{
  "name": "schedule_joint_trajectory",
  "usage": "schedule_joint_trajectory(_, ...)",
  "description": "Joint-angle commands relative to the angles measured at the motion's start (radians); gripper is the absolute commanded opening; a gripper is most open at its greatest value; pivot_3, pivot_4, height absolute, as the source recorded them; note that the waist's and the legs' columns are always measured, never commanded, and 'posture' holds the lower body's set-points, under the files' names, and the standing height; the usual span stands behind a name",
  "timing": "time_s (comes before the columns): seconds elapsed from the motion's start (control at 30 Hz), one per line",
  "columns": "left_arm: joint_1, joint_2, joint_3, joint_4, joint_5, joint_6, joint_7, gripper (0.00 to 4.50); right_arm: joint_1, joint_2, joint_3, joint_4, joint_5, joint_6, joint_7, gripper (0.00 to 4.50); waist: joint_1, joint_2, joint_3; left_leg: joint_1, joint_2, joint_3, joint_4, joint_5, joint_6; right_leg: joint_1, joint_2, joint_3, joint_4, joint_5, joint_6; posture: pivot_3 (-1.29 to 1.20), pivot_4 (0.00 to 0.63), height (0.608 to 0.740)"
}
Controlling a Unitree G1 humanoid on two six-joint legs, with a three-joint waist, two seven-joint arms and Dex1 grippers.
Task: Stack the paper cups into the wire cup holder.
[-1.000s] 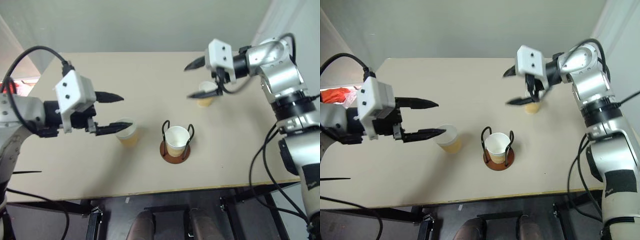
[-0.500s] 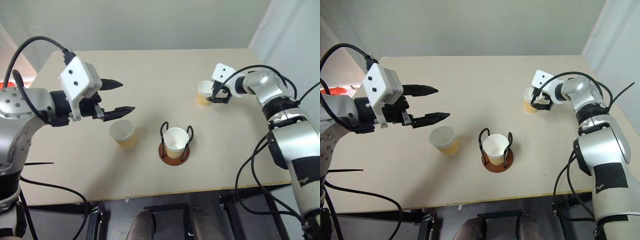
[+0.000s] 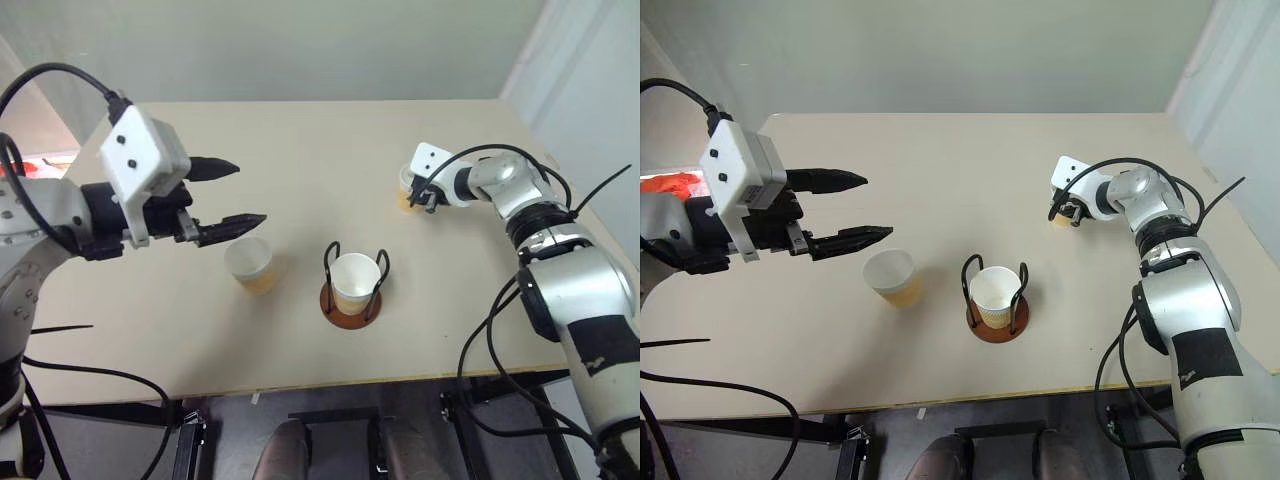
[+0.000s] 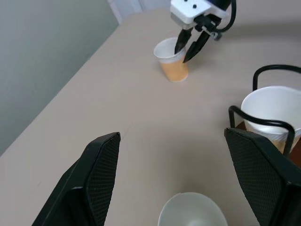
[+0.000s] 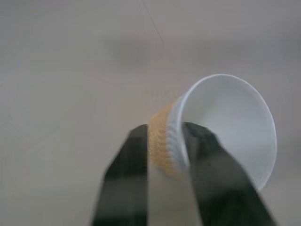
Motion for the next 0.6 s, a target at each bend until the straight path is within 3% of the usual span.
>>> schedule_joint_trajectory(0.03, -0.001, 0.017, 0.034, -0.021, -0.003, -0.001, 0.015, 3.88, -0.008, -0.004, -0.026, -0.006, -0.009, -0.002, -0.013, 0.08, 0.0, 0.0, 0.0, 0.0, 0.0, 0.0, 0.0, 0.0, 0.0, 0.0, 0.0, 0.0, 0.0, 0.0, 0.0, 0.0, 0.15, 0.74)
schedule_joint_trajectory(0.3, -0.002, 0.028, 0.025, -0.009, 0.001, -0.015, 0.011, 3.88, -0.021, -0.02, -0.054, -0.02, 0.004, -0.035, 0.048, 0.08, 0.0, 0.0, 0.0, 0.0, 0.0, 0.0, 0.0, 0.0, 0.0, 0.0, 0.0, 0.0, 0.0, 0.0, 0.0, 0.0, 0.15, 0.74)
schedule_joint_trajectory(0.53, 0.02, 0.071, 0.14, 0.015, -0.101, -0.009, -0.117, 3.88, -0.153, -0.099, -0.214, -0.205, 0.252, -0.074, 0.667, 0.08, 0.0, 0.001, 0.001, -0.005, 0.0, 0.001, -0.001, 0.0, -0.001, -0.005, 0.001, 0.0, 0.0, 0.0, 0.0, 0.0, 0.15, 0.74)
schedule_joint_trajectory(0.6, 0.059, 0.087, 0.193, 0.019, -0.142, -0.004, -0.189, 3.88, -0.135, -0.141, -0.159, -0.338, 0.35, -0.026, 0.737, 0.08, -0.002, 0.001, 0.001, -0.005, 0.001, 0.001, -0.002, 0.0, -0.002, -0.005, 0.002, 0.0, -0.001, -0.002, -0.003, 0.0, 0.15, 0.74)
